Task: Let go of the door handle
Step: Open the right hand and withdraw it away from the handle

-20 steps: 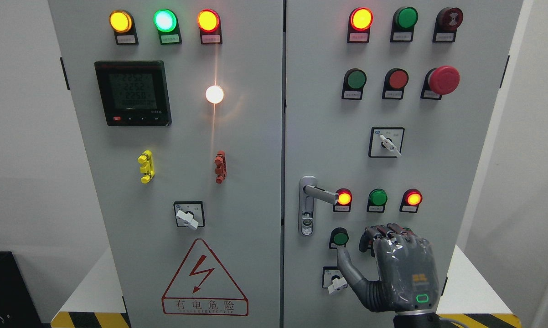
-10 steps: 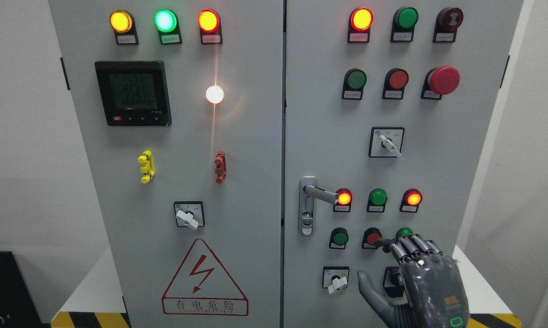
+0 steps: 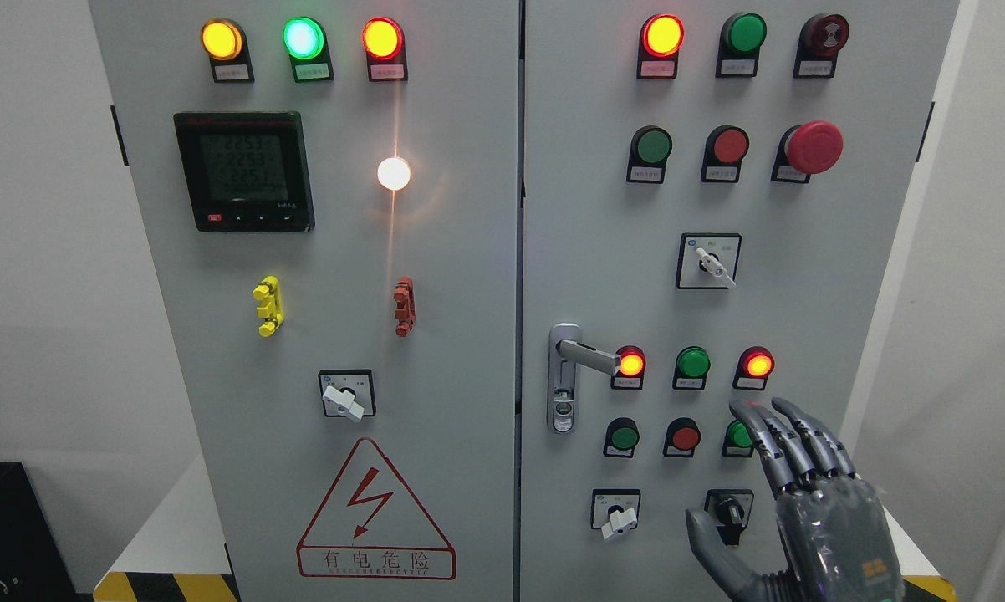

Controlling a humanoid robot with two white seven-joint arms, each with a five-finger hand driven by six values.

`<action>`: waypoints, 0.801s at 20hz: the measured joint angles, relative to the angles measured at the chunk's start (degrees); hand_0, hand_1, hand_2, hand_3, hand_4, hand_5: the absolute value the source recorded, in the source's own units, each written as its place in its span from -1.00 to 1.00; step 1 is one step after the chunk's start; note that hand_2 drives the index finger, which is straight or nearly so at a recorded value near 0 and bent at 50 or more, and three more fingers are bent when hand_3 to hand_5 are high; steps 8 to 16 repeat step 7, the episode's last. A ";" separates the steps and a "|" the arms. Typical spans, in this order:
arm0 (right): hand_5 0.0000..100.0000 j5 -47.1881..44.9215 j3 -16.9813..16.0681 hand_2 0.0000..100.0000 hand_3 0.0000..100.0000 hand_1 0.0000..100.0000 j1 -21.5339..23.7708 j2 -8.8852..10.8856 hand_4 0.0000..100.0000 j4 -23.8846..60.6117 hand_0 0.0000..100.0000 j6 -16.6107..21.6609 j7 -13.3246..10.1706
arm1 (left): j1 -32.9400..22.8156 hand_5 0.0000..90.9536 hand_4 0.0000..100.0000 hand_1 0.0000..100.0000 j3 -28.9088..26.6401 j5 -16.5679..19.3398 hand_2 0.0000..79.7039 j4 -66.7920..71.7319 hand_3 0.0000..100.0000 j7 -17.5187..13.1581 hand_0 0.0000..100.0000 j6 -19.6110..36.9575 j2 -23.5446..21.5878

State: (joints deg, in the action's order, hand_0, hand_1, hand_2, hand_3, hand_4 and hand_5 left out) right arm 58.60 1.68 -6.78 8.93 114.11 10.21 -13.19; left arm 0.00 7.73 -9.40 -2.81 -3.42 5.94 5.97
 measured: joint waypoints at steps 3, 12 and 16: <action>-1.00 -0.32 -0.42 -1.00 -1.00 -0.80 0.10 -0.19 -1.00 0.55 -0.22 0.18 0.25 | 0.00 -1.00 -1.00 0.11 0.00 0.00 -1.00 0.00 -1.00 0.00 -0.76 0.00 0.00; -1.00 -0.55 -0.80 -1.00 -1.00 -0.88 0.16 -0.62 -1.00 1.15 -0.25 0.29 0.46 | 0.00 -1.00 -1.00 0.11 0.00 0.00 -1.00 0.00 -1.00 0.00 -0.76 0.00 0.00; -1.00 -0.55 -0.80 -1.00 -1.00 -0.88 0.16 -0.62 -1.00 1.15 -0.25 0.29 0.46 | 0.00 -1.00 -1.00 0.11 0.00 0.00 -1.00 0.00 -1.00 0.00 -0.76 0.00 0.00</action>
